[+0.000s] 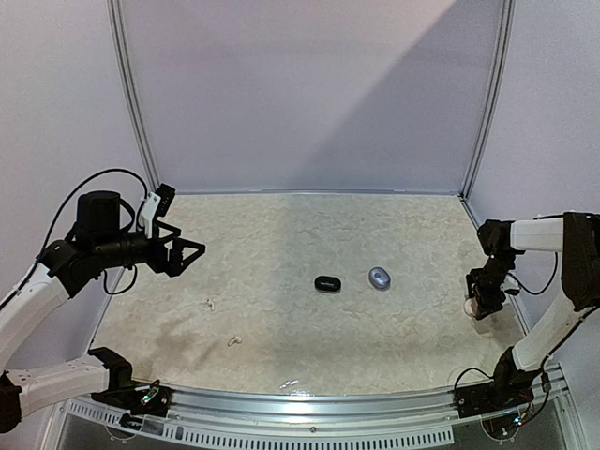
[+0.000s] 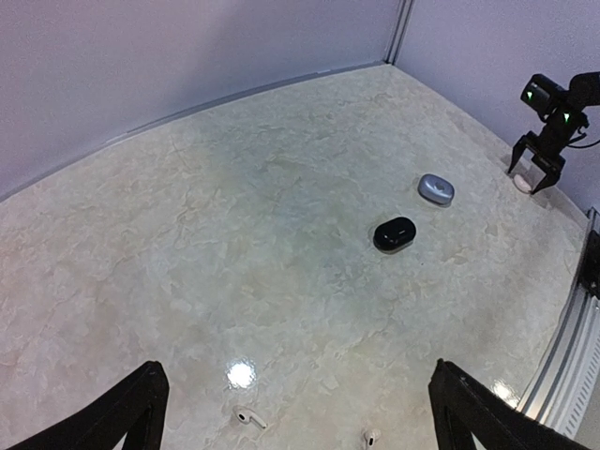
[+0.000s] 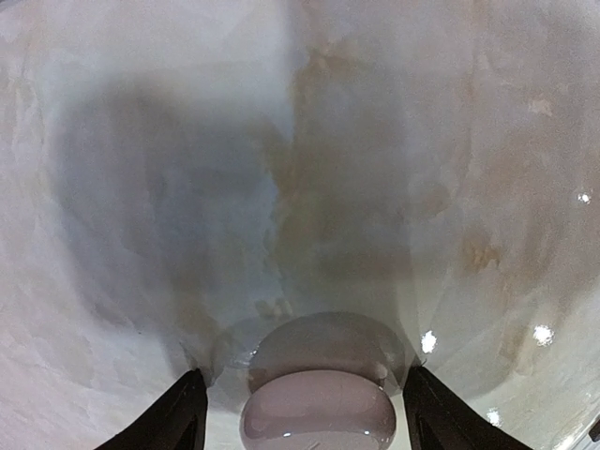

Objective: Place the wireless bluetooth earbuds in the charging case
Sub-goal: Move the charging case to the center of the board.

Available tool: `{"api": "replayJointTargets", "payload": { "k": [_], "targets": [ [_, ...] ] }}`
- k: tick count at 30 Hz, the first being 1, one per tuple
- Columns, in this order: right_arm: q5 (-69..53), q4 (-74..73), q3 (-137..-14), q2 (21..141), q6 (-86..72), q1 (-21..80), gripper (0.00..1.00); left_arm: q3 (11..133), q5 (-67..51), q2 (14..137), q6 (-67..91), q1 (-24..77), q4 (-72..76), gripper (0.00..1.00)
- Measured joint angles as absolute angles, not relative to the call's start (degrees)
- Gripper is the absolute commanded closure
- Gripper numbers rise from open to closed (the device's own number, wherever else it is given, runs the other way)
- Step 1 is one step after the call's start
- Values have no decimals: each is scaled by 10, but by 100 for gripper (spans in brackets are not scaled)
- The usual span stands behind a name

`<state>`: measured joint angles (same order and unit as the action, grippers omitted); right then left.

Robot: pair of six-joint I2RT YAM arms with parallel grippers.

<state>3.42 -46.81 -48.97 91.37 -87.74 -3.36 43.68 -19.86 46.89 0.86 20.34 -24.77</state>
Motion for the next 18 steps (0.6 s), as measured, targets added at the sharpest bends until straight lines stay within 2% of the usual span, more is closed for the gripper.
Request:
{"api": "replayJointTargets", "payload": {
  "k": [18],
  "targets": [
    [17,-465,-505,928,-848,-25,32,437,-199,469,7,202,-247,1]
  ]
}}
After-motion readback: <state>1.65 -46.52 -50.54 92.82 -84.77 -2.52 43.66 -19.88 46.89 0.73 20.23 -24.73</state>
